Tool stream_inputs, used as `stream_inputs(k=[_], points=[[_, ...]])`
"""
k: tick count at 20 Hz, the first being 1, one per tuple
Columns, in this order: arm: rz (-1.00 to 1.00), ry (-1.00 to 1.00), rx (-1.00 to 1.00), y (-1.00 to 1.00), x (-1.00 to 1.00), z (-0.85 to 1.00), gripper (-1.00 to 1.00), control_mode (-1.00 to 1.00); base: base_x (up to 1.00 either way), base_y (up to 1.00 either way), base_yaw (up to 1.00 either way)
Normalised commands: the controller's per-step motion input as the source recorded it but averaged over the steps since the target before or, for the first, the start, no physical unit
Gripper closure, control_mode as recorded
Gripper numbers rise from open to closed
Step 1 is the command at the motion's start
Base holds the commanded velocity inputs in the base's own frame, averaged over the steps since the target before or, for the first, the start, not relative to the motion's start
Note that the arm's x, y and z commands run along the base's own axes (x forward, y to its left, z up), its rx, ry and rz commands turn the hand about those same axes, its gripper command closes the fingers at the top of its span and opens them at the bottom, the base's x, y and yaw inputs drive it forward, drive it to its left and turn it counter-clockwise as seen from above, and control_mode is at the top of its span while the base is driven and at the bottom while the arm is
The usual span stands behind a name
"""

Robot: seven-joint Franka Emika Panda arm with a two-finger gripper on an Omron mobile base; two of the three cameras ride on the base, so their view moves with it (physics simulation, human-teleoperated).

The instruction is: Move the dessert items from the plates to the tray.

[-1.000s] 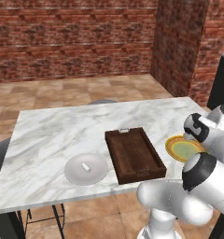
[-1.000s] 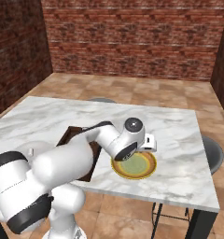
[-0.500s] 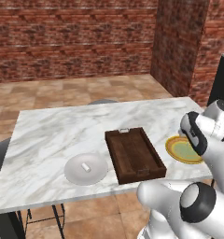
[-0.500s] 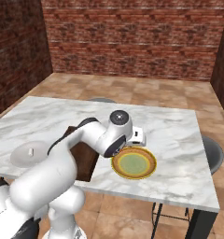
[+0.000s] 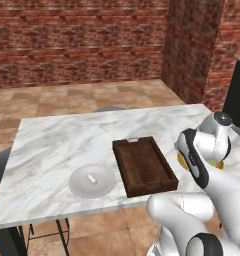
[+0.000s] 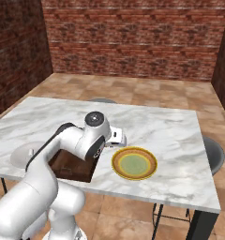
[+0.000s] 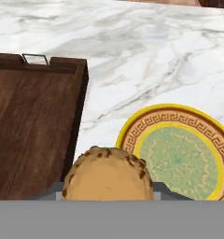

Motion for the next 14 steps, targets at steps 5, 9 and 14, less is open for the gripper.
stream_inputs(k=[5,9,14], points=[[0.0,-0.02,0.0,0.7,-0.02,0.0,1.0,-1.0,0.0,0.0,0.0],[0.0,0.0,0.0,0.69,0.0,0.0,1.0,-1.0,0.0,0.0,0.0],[0.0,0.0,0.01,0.64,0.0,0.0,1.0,-1.0,0.0,0.0,0.0]])
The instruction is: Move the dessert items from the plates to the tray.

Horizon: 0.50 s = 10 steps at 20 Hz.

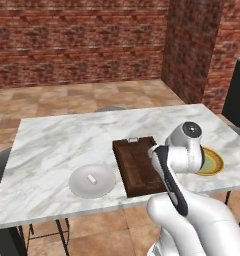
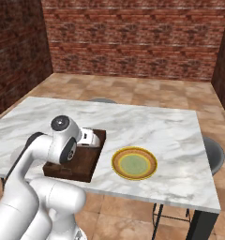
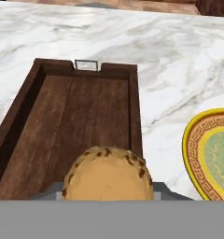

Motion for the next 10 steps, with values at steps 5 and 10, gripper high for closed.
stream_inputs(k=[5,10], points=[[0.0,0.0,0.02,0.63,0.0,0.0,1.0,-1.0,0.0,0.0,0.0],[0.0,0.0,0.03,0.43,0.0,0.0,1.0,-1.0,0.0,0.0,0.0]])
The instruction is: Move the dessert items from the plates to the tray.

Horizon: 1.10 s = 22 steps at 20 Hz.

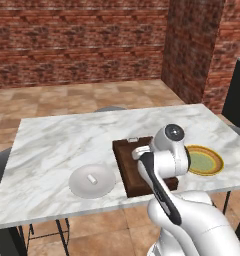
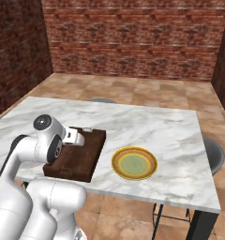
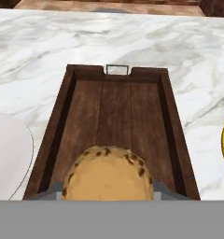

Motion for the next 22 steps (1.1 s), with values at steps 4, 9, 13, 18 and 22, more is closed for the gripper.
stream_inputs(k=[4,9,13,18,22], points=[[0.0,0.0,0.03,0.19,0.09,-0.08,1.0,-1.0,0.0,0.0,0.0],[0.0,0.0,0.04,0.01,0.23,-0.02,1.0,-1.0,0.0,0.0,0.0],[0.0,0.0,0.01,0.0,0.3,-0.05,1.0,-1.0,0.0,0.0,0.0],[0.0,0.0,0.0,0.0,0.25,-0.16,1.0,-1.0,0.0,0.0,0.0],[0.0,0.0,0.0,0.0,0.2,-0.22,1.0,-1.0,0.0,0.0,0.0]])
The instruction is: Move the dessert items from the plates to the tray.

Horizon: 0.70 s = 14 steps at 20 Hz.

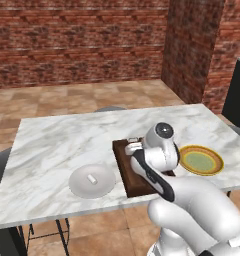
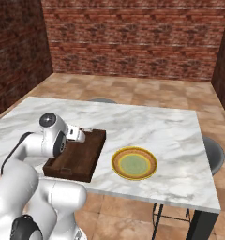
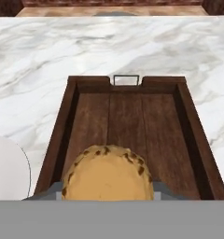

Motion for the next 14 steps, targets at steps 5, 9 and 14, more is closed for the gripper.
stream_inputs(k=[5,9,14], points=[[0.0,0.0,0.0,0.0,0.24,-0.31,1.0,-1.0,0.0,0.0,0.0],[0.0,0.0,0.0,0.0,0.24,-0.28,1.0,-1.0,0.0,0.0,0.0],[0.0,0.0,0.0,0.0,0.24,-0.27,1.0,-1.0,0.0,0.0,0.0]])
